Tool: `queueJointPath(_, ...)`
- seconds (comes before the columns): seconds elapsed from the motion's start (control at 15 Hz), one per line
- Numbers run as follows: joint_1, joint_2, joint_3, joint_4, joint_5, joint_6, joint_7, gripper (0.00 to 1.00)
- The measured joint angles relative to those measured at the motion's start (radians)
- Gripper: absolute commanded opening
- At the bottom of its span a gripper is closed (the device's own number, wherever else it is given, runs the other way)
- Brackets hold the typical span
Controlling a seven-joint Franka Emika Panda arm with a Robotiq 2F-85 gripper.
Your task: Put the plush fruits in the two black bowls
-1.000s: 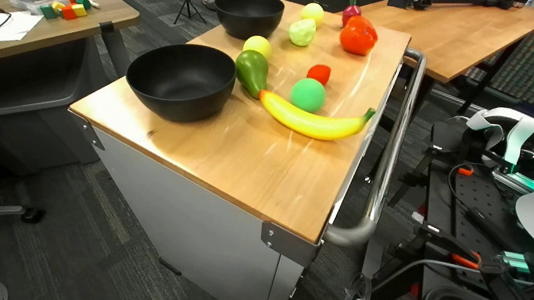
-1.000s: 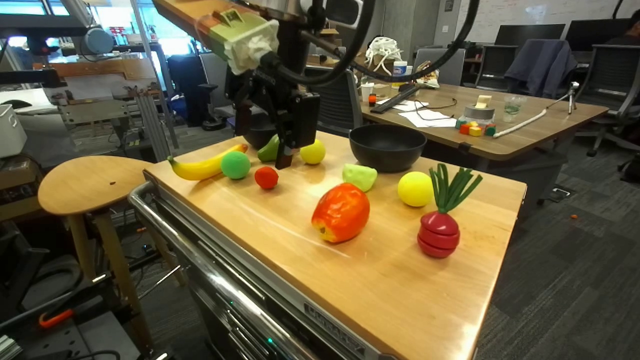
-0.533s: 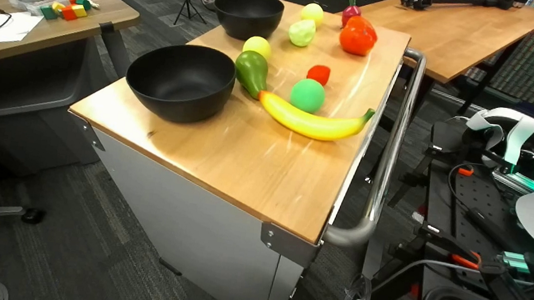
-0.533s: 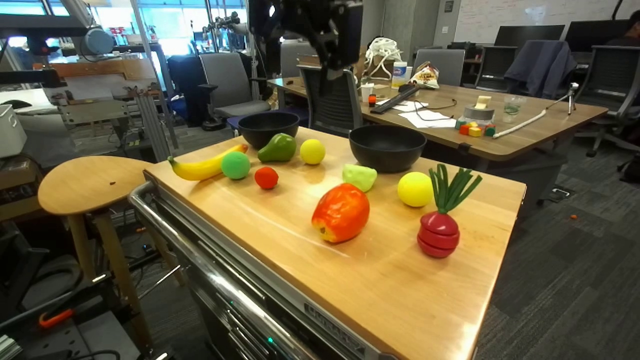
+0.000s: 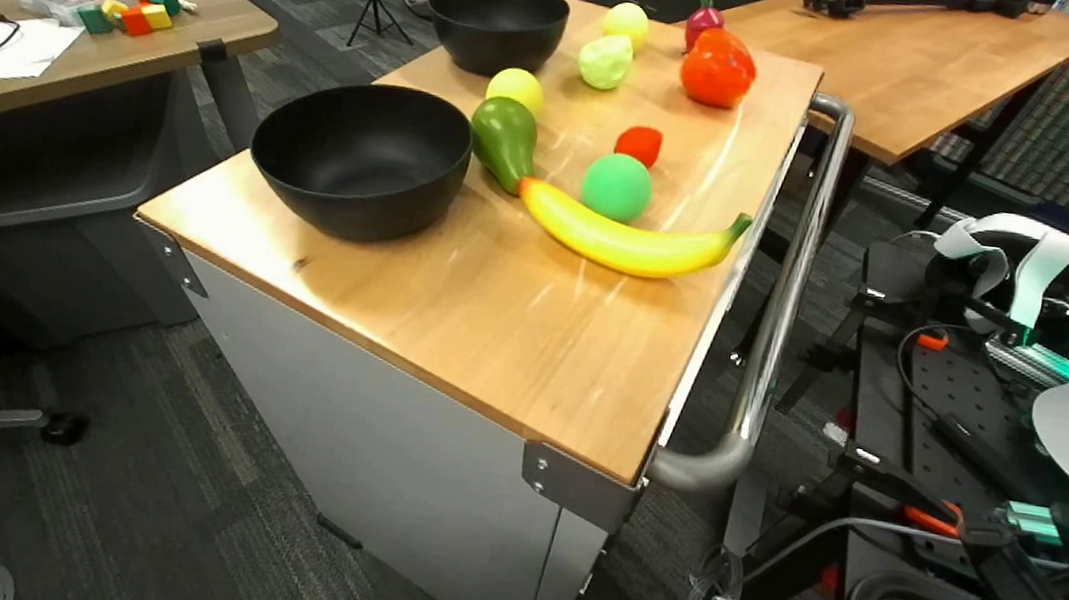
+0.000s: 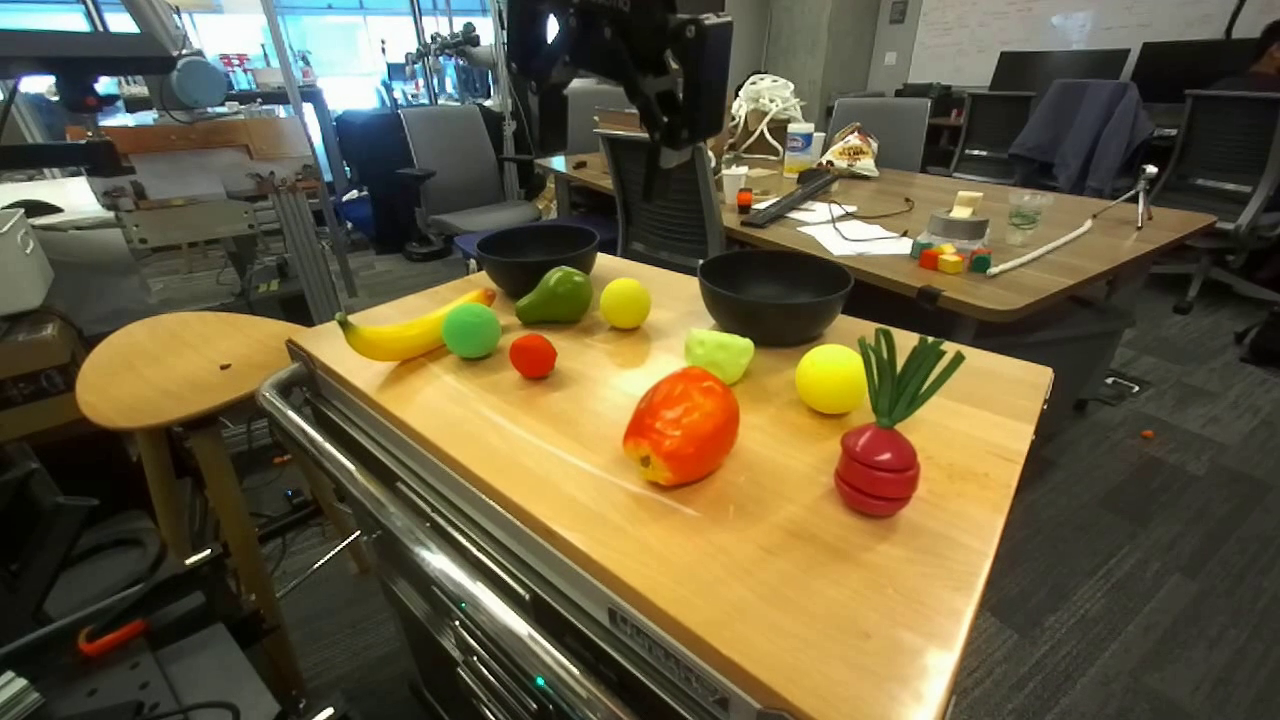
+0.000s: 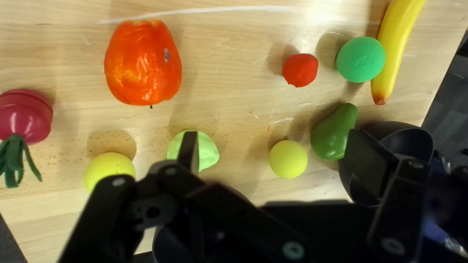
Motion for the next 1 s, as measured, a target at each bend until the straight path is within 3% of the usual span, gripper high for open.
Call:
queueJointPath(0.27, 0.005, 0.016, 0.004, -0.002, 0.015, -0.002, 0.0, 1.0)
queueJointPath(0.53, 0.032, 0.111, 0.035, 0.021, 0.139, 0.013, 0.031, 1.0)
queueJointPath(0.8, 0.043, 0.269, 0.113, 0.099, 0.155, 0.18, 0.165, 1.0)
queueJointPath(1.0, 0.049, 0.379, 0.164, 0.189, 0.151, 0.203, 0.209, 1.0)
